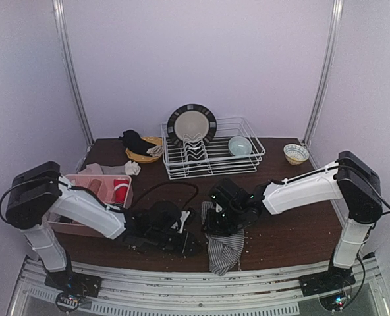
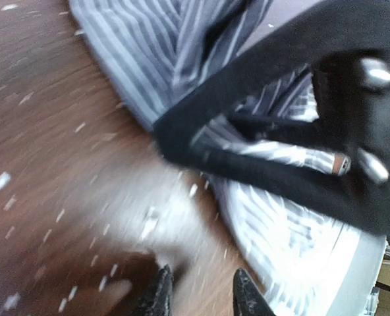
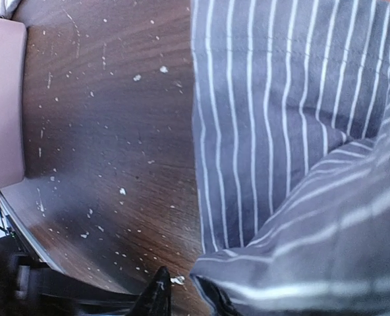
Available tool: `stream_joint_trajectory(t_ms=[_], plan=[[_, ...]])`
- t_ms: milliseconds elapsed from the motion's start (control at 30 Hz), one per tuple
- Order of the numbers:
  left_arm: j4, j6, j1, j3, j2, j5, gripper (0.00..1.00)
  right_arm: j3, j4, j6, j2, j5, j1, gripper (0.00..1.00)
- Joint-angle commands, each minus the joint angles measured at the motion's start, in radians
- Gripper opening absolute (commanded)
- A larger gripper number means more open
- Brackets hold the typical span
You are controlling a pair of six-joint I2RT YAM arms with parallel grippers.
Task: Roll the underwear
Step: Fold the underwear at the center of the board.
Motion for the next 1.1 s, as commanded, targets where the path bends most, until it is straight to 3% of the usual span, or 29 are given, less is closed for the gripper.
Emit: stream_joint_trajectory(t_ms=[0, 100, 300, 600, 867, 967, 1067], plan=[[-0.074, 0.015, -0.008, -0.053, -0.135, -0.06, 0.31, -0.033, -0.023, -0.032, -0.024, 0.021, 0.015, 0.31], [-0.136, 0.025, -0.008, -0.063, -0.233, -0.11, 0.29, -0.036, -0.031, -0.059, -0.021, 0.041, 0.032, 0.33], [-0.265, 0.065, -0.006, -0.045, -0.367, -0.266, 0.26, 0.029, -0.106, -0.13, -0.044, 0.086, 0.079, 0.46], [-0.285, 0.066, -0.002, -0.043, -0.398, -0.324, 0.25, 0.121, -0.272, -0.195, -0.159, 0.149, 0.101, 0.62], [-0.295, 0.07, 0.004, -0.023, -0.394, -0.34, 0.26, 0.107, -0.365, -0.237, -0.277, 0.259, 0.092, 0.68], [-0.301, 0.08, 0.004, 0.0, -0.383, -0.335, 0.27, 0.036, -0.397, -0.252, -0.369, 0.327, 0.035, 0.67], [-0.311, 0.104, 0.005, 0.056, -0.345, -0.303, 0.39, -0.144, -0.318, -0.266, -0.486, 0.286, -0.06, 0.66]])
